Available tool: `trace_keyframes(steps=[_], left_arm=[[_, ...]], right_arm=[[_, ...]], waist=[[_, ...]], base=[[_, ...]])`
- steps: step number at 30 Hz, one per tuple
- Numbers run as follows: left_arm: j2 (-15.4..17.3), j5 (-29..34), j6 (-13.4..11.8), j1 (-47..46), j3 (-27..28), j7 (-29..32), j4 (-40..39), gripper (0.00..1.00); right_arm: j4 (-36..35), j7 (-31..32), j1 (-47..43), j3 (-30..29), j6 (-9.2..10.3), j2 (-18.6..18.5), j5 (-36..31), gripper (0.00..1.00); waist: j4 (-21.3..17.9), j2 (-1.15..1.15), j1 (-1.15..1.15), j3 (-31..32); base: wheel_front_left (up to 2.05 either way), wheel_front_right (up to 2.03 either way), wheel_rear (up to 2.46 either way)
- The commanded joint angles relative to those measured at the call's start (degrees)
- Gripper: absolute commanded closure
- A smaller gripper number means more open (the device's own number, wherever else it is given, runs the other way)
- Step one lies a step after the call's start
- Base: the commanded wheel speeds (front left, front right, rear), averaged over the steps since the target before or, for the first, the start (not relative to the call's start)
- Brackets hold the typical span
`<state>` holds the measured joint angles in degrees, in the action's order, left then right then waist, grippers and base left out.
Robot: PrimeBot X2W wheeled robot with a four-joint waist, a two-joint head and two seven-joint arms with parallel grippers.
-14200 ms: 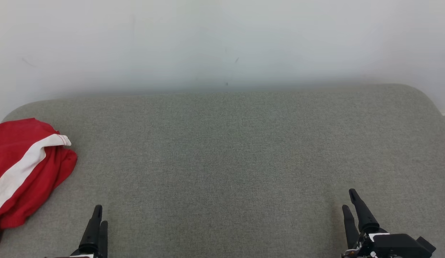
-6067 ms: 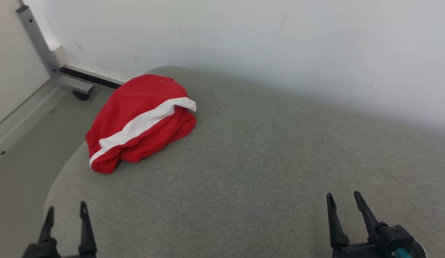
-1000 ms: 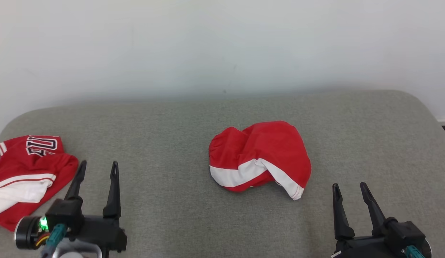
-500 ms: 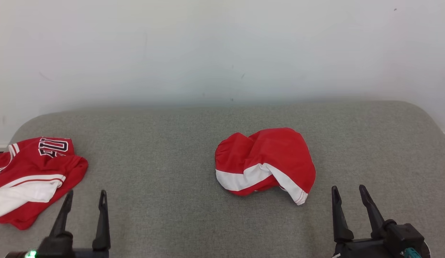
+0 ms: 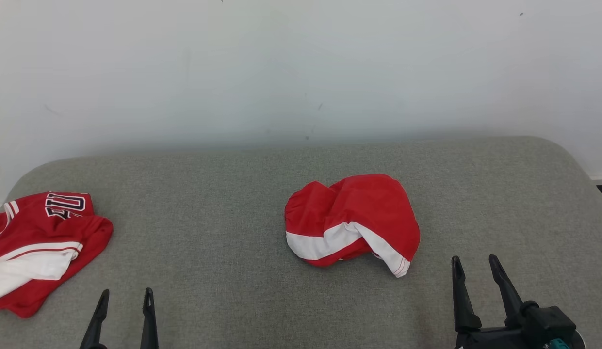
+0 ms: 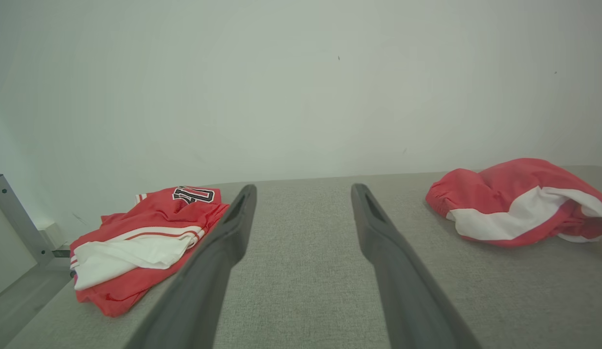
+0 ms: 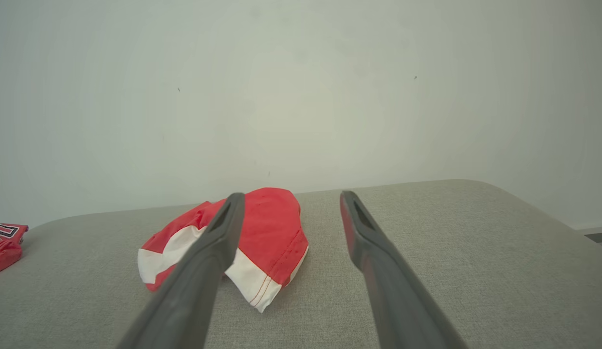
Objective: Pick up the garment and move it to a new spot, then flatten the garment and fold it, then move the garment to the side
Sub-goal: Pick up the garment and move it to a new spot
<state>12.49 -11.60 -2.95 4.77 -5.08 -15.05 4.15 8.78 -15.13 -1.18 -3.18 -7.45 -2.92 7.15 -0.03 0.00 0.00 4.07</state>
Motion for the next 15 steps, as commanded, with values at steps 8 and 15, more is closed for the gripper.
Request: trace_keyframes(steps=[8,15], left_arm=[[-1.29,2.99,1.61,1.15,0.75,-0.19,1.2,0.0],[-1.71,4.42,3.03,1.5,1.01,-0.19,1.86,0.0]], right_arm=[[0.66,-0.04,-1.13,-0.1,-0.07,0.07,-0.45,0.0],[0.99,-0.04,-1.47,-0.43,-0.07,0.07,-0.74,0.0]], waist=[[0.12,0.0,0.0,0.22],[-0.14,0.0,0.0,0.21]], base=[[0.0,0.0,0.0],[0.0,0.0,0.0]])
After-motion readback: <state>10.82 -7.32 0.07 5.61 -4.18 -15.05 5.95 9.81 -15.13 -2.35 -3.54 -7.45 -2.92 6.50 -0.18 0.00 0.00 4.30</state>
